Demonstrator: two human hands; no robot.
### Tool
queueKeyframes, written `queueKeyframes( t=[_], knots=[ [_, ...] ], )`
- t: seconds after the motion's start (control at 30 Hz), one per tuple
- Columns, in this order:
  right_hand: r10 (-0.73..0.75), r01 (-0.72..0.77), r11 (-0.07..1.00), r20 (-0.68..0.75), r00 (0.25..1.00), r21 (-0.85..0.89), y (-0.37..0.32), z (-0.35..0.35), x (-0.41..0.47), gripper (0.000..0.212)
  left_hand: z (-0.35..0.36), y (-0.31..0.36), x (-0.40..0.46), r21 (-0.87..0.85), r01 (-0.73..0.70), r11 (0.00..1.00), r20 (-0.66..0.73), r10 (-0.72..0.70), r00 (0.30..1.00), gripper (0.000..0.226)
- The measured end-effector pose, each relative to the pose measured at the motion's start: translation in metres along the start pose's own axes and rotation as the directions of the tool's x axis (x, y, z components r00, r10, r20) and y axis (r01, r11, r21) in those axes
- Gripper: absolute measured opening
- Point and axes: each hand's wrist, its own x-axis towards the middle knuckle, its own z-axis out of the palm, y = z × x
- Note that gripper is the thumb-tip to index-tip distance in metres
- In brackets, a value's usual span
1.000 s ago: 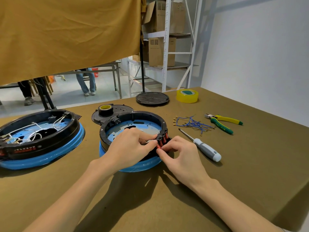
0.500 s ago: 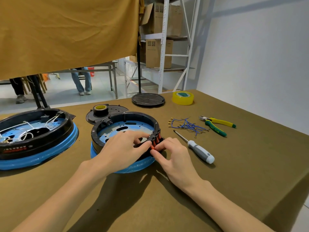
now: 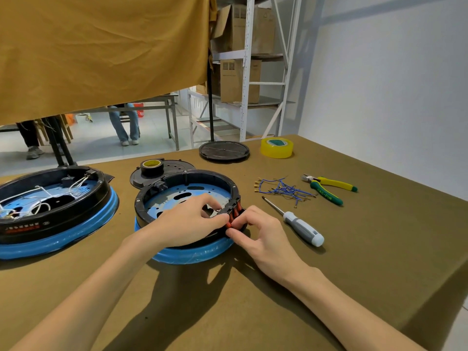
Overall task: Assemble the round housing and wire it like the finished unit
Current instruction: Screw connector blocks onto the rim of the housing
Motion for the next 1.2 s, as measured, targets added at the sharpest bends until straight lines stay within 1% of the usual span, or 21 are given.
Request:
queueKeyframes(
  t=[0.07, 0.13, 0.17, 0.27, 0.33, 0.4, 0.47, 0.6, 0.8, 0.87, 1.03, 1.2],
  knots=[
    [0.002, -0.002, 1.000, 0.005, 1.000, 0.001, 0.000, 0.000, 0.001, 0.008, 0.000, 0.001, 0.003, 0.009, 0.025, 1.000, 0.020, -0.025, 1.000, 0.048],
    [0.000, 0.000, 1.000, 0.006, 1.000, 0.007, 0.000, 0.000, 0.001, 0.008, 0.000, 0.002, 0.005, 0.017, 0.039, 0.999, 0.017, -0.039, 0.999, 0.052],
    [-0.001, 0.001, 1.000, 0.004, 1.000, 0.011, -0.001, 0.000, 0.001, 0.008, 0.000, 0.002, 0.006, 0.015, 0.035, 0.999, 0.015, -0.035, 0.999, 0.050],
    [-0.001, 0.000, 1.000, 0.012, 1.000, 0.024, 0.000, 0.001, 0.001, 0.008, -0.001, 0.001, 0.007, 0.036, 0.015, 0.999, -0.008, -0.015, 1.000, 0.036],
    [-0.003, 0.002, 1.000, 0.020, 1.000, 0.019, -0.001, 0.002, 0.001, 0.007, -0.001, 0.001, 0.006, 0.080, 0.002, 0.997, -0.034, 0.001, 0.999, 0.034],
    [-0.006, 0.006, 1.000, 0.021, 1.000, 0.010, -0.001, 0.003, 0.001, 0.007, -0.001, 0.001, 0.005, 0.089, -0.010, 0.996, -0.060, 0.016, 0.998, 0.037],
    [-0.008, 0.008, 1.000, 0.011, 1.000, 0.015, -0.002, 0.002, 0.002, 0.007, -0.001, 0.001, 0.005, 0.067, -0.019, 0.998, -0.086, 0.024, 0.996, 0.037],
    [0.004, -0.004, 1.000, 0.011, 1.000, 0.017, -0.002, 0.001, 0.002, 0.009, -0.001, -0.001, 0.006, 0.045, -0.037, 0.998, -0.131, 0.043, 0.990, 0.027],
    [0.022, -0.023, 0.999, 0.027, 0.999, 0.034, 0.001, 0.000, 0.003, 0.010, -0.001, -0.007, 0.003, -0.027, -0.123, 0.992, -0.161, 0.117, 0.980, 0.018],
    [0.024, -0.026, 0.999, 0.050, 0.998, 0.038, 0.003, -0.001, 0.004, 0.013, 0.000, -0.009, 0.002, -0.044, -0.150, 0.988, -0.164, 0.141, 0.976, 0.020],
    [0.070, -0.081, 0.988, 0.085, 0.994, 0.134, 0.003, -0.006, 0.007, 0.015, 0.004, -0.014, 0.001, -0.093, -0.193, 0.977, -0.172, 0.175, 0.969, 0.025],
    [0.026, -0.036, 0.991, 0.082, 0.996, 0.128, 0.002, -0.003, 0.005, 0.016, 0.002, -0.017, 0.001, -0.087, -0.197, 0.977, -0.129, 0.185, 0.974, 0.035]
  ],
)
